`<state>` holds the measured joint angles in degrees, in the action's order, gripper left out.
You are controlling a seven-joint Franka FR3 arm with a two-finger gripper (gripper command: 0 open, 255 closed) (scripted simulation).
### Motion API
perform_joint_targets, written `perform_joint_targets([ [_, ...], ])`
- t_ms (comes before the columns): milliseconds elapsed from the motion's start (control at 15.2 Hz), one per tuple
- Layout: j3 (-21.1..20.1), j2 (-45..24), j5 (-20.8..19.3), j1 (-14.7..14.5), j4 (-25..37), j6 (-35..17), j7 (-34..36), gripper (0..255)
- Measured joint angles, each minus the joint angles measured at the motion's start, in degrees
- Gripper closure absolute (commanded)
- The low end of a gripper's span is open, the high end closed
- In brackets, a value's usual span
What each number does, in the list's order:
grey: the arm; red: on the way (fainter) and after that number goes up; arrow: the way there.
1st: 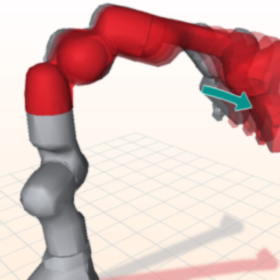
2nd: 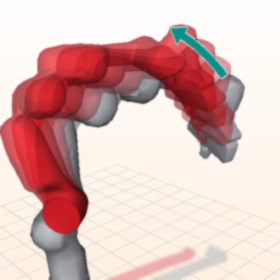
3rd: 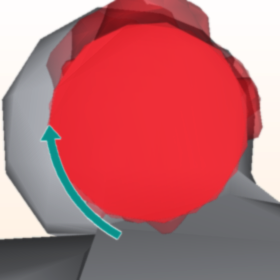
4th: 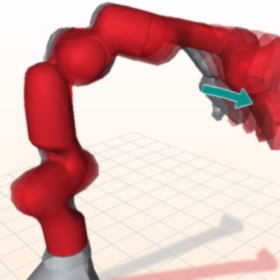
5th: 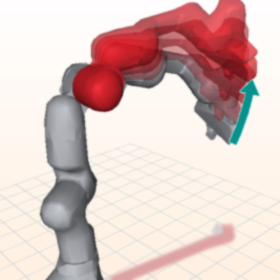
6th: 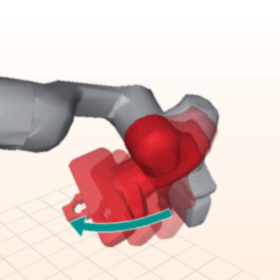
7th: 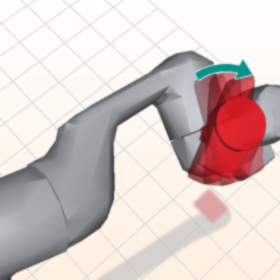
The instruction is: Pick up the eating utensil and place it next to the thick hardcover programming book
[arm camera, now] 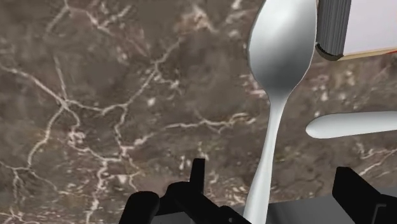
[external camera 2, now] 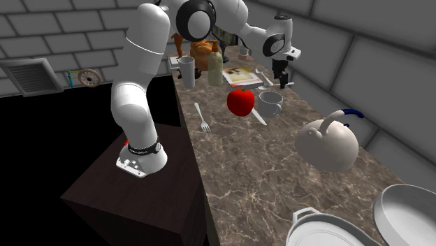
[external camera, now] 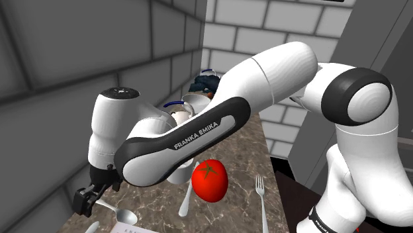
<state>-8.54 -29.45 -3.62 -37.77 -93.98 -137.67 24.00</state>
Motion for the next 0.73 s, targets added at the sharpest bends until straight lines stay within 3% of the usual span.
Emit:
perform_joint_targets([
  [330,-0.4,4.7,0.8,0.5,-0.7,3.9,-0.4,0],
  [726,-0.5,5.2,0.9,0.6,-0.8,4.4,-0.5,0],
])
